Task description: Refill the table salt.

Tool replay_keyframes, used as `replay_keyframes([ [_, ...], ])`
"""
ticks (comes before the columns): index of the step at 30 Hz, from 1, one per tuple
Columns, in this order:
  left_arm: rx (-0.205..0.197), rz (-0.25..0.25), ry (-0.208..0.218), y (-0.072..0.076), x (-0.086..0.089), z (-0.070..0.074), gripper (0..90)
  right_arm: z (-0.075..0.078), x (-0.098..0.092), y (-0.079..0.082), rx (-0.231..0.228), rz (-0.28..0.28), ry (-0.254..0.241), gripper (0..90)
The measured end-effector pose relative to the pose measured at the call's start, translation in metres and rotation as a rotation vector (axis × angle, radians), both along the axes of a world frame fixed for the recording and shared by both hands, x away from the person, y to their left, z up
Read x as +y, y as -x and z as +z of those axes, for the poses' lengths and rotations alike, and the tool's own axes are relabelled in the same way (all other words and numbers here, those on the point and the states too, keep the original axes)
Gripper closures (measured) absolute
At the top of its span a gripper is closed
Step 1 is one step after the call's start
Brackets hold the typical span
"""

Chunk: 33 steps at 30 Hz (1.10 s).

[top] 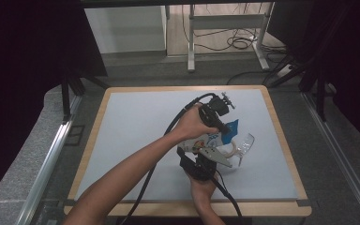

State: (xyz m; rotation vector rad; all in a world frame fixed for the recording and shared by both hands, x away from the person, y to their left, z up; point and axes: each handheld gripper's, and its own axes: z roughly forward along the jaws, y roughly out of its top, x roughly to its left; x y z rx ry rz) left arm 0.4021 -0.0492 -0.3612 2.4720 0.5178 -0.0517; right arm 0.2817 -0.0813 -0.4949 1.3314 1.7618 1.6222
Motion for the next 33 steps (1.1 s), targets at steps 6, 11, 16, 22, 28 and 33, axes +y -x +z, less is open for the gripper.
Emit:
replay_keyframes([
  [6,0.001,-0.011,-0.015,0.0009,-0.0037,-0.0013,90.0,0.0018,0.0036,0.0016,0.006,-0.025,-0.017,48.3],
  [11,-0.001,-0.015,-0.013,-0.0006,-0.0033,-0.0003,90.0,0.0028,0.0057,0.0007,-0.001,-0.040,-0.013,47.9],
  [16,0.000,-0.013,-0.011,-0.0005,-0.0026,-0.0005,90.0,0.0028,0.0064,0.0011,-0.016,-0.039,0.008,47.9],
  [22,0.001,-0.013,-0.007,-0.0006,-0.0030,-0.0017,90.0,0.0021,0.0052,0.0010,-0.017,-0.031,0.023,47.9],
  [28,0.004,-0.015,-0.008,-0.0012,-0.0035,-0.0022,90.0,0.0022,0.0043,0.0003,-0.020,-0.026,0.040,47.9],
  [33,0.005,-0.016,-0.013,-0.0011,-0.0043,-0.0022,90.0,0.0026,0.0049,0.0014,-0.031,-0.025,0.060,47.9],
])
